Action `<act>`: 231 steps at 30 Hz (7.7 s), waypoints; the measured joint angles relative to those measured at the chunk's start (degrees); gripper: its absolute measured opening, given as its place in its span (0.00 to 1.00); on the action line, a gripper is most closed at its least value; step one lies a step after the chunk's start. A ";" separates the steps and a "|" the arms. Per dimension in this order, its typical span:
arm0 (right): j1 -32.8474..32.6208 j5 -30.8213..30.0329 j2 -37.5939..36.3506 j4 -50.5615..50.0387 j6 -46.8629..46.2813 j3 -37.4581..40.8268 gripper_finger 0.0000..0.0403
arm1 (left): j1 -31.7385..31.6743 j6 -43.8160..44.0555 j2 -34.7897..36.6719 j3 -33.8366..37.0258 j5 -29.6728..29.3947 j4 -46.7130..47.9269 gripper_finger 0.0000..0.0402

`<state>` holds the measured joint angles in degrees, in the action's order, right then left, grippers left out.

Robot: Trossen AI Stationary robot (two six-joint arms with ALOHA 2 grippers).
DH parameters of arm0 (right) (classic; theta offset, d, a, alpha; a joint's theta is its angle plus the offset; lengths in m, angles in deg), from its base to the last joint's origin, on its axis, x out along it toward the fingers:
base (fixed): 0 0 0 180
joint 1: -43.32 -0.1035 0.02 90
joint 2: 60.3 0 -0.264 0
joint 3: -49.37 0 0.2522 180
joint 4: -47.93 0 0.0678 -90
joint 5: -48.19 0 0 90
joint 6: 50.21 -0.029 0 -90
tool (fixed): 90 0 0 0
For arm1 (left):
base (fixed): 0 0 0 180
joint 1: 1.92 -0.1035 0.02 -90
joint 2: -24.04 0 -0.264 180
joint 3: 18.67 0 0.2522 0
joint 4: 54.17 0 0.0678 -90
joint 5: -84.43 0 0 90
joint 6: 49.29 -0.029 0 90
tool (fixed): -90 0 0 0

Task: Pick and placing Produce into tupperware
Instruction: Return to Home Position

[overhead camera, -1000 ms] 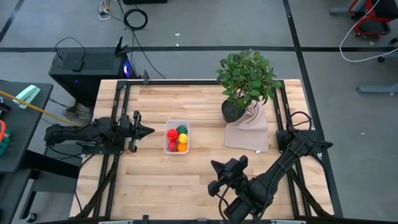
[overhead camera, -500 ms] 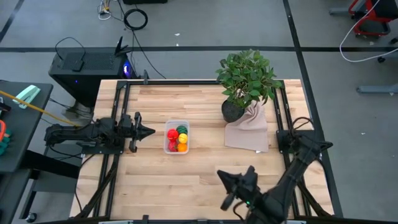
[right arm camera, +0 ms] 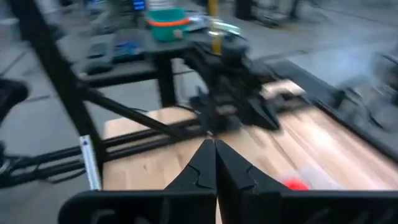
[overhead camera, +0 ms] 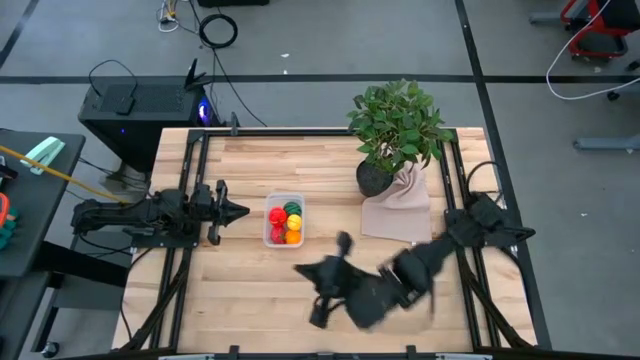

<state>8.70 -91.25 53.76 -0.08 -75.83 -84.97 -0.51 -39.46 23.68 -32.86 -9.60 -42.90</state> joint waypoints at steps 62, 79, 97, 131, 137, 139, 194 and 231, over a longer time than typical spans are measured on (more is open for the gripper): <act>29.12 48.82 -56.87 54.71 8.92 75.86 0.00 | 0.00 -0.02 0.00 0.02 0.02 -0.18 0.08; 15.68 41.45 -83.65 35.85 10.80 88.11 0.00 | 0.00 -0.06 0.00 0.02 0.02 -0.21 0.06; 12.59 33.99 -99.53 43.09 7.81 106.32 0.00 | 0.00 -0.02 0.00 0.02 0.02 -0.21 0.06; 25.96 45.12 -99.56 56.53 10.24 120.15 0.00 | 0.00 -0.02 0.00 0.04 0.02 -0.21 0.09; 30.73 49.45 -99.56 52.26 13.21 120.13 0.00 | 0.00 -0.04 0.00 0.04 0.02 -0.21 0.07; 31.81 49.49 -99.56 49.51 14.86 120.13 0.00 | 0.00 -0.02 0.00 0.04 0.02 -0.21 0.06; 35.28 45.43 -112.91 41.84 24.86 116.48 0.00 | 0.00 -0.02 0.00 0.04 0.02 -0.21 0.09; 35.24 50.17 -113.63 26.50 22.38 116.50 0.06 | 0.00 -0.02 0.00 0.04 0.02 -0.21 0.09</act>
<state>43.94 -41.08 -59.87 26.42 -53.45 31.53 -0.51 -39.48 23.69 -32.82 -9.58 -43.11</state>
